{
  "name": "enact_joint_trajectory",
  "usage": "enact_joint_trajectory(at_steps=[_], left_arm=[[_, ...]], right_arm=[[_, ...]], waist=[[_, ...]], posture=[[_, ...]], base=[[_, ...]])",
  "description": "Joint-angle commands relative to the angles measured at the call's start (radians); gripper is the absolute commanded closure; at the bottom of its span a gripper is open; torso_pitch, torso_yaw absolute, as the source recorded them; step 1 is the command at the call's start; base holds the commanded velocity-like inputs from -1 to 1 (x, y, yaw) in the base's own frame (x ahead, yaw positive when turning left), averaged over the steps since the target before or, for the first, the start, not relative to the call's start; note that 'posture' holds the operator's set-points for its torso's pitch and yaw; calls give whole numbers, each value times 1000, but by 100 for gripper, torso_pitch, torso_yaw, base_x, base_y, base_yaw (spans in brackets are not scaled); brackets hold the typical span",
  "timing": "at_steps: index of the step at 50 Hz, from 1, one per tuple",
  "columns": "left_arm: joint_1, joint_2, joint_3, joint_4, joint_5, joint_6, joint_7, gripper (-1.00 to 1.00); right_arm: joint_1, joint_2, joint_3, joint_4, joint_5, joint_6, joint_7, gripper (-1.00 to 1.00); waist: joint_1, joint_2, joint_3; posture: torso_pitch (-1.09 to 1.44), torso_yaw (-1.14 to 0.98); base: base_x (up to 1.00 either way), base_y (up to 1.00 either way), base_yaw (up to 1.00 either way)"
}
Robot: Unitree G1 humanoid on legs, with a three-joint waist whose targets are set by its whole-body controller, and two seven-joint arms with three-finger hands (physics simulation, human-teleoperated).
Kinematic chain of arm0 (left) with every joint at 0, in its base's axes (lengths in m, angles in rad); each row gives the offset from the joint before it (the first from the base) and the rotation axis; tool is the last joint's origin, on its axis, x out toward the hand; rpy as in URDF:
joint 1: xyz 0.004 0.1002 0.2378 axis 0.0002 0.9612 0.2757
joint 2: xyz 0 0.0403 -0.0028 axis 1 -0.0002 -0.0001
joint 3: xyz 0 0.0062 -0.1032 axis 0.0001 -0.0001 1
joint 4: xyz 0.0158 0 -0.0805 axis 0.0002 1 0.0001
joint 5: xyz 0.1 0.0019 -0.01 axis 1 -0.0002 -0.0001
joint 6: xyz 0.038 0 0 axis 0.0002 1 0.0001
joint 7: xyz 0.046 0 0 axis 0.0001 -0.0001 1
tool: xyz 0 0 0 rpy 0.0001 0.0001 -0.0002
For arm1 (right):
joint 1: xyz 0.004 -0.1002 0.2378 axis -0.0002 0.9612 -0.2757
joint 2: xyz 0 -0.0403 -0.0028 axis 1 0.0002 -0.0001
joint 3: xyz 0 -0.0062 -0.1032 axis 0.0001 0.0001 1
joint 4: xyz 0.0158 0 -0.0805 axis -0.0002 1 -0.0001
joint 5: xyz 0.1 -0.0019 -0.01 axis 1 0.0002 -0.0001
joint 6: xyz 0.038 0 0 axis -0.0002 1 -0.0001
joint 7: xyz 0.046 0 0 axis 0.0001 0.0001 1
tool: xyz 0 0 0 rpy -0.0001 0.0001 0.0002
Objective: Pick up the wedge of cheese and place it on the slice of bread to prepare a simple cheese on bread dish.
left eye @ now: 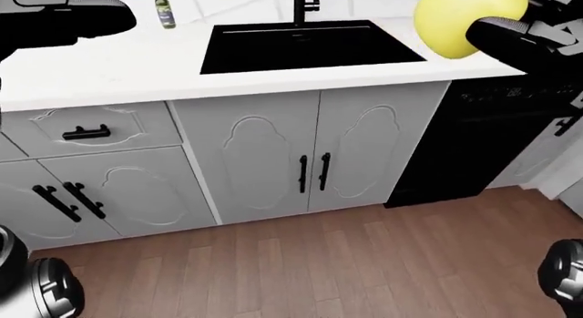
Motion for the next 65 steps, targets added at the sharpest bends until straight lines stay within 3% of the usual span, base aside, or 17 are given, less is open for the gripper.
enact_joint_trajectory(at_steps=[1,2,3,8,11,12,14,19,22,34,38,46,50,60,63,64,65], left_arm=[[-25,10,8,-16,3,-23,-5,-100],[-25,9,8,-17,3,-22,-5,-100],[-25,8,7,-18,4,-21,-5,-100],[-29,4,7,-26,2,-11,0,-100],[-32,-2,3,-33,3,-2,5,-100],[-34,-2,4,-35,2,2,6,-100],[-36,-4,5,-39,0,8,9,-100],[-44,-4,4,-57,-9,32,26,-100],[-40,1,12,-41,-7,18,15,-100],[-24,3,6,-15,25,-21,-17,-100],[-25,1,7,-17,28,-19,-19,-100],[-25,-10,4,-22,38,-15,-22,-100],[-25,-14,3,-25,41,-12,-22,-100],[-31,-3,23,-30,25,5,-17,-100],[-43,-3,23,-53,-2,31,13,-100],[-45,-3,22,-58,-9,37,20,-100],[-46,-2,22,-60,-13,39,24,-100]], right_arm=[[-22,-13,-24,-3,-18,-28,-4,100],[-24,-13,-25,-4,-18,-24,-4,100],[-25,-13,-25,-5,-18,-22,-4,100],[-24,-10,-27,-7,-23,-19,-1,100],[-23,-4,-20,-4,-33,-24,7,100],[-24,-2,-17,-4,-38,-25,9,100],[-24,2,-17,-3,-43,-24,15,100],[-22,7,-25,-5,-48,-17,19,100],[-21,9,-25,-5,-52,-18,24,100],[-18,13,-26,-6,-62,-15,35,100],[-22,16,-26,-8,-61,-10,33,100],[-10,24,-23,-4,-83,-17,39,100],[-12,29,-21,-3,-91,-13,43,100],[-20,40,-20,-3,-110,-7,57,100],[-18,38,-27,-4,-115,-6,58,100],[-20,38,-28,-5,-114,-2,56,100],[-20,38,-27,-5,-114,-2,57,100]], waist=[[-3,-18,-29],[-3,-68,-42],[-6,-3,-18],[-3,48,-13],[-7,117,-22],[1,84,-16],[-5,102,-28],[-3,53,-20],[0,-36,-38],[4,56,-17],[-3,117,-27],[-7,68,-30],[0,-37,-45],[-3,65,-14],[-10,138,-36],[-1,95,-23],[-9,114,-28]], posture=[[0,0],[0,0],[0,0],[0,0],[0,0],[0,0],[0,0],[0,0],[0,0],[0,0],[0,0],[0,0],[0,0],[0,0],[0,0],[0,0],[0,0]], base=[[0,-16,0],[0,-29,0],[0,-38,0],[0,-40,0],[0,-39,0],[0,-38,0],[0,-28,0],[0,-26,0],[0,-26,0],[0,-26,0],[0,-26,0],[0,-26,0],[0,-26,0],[0,-26,0],[0,-26,0],[0,-27,0],[0,-27,0]])
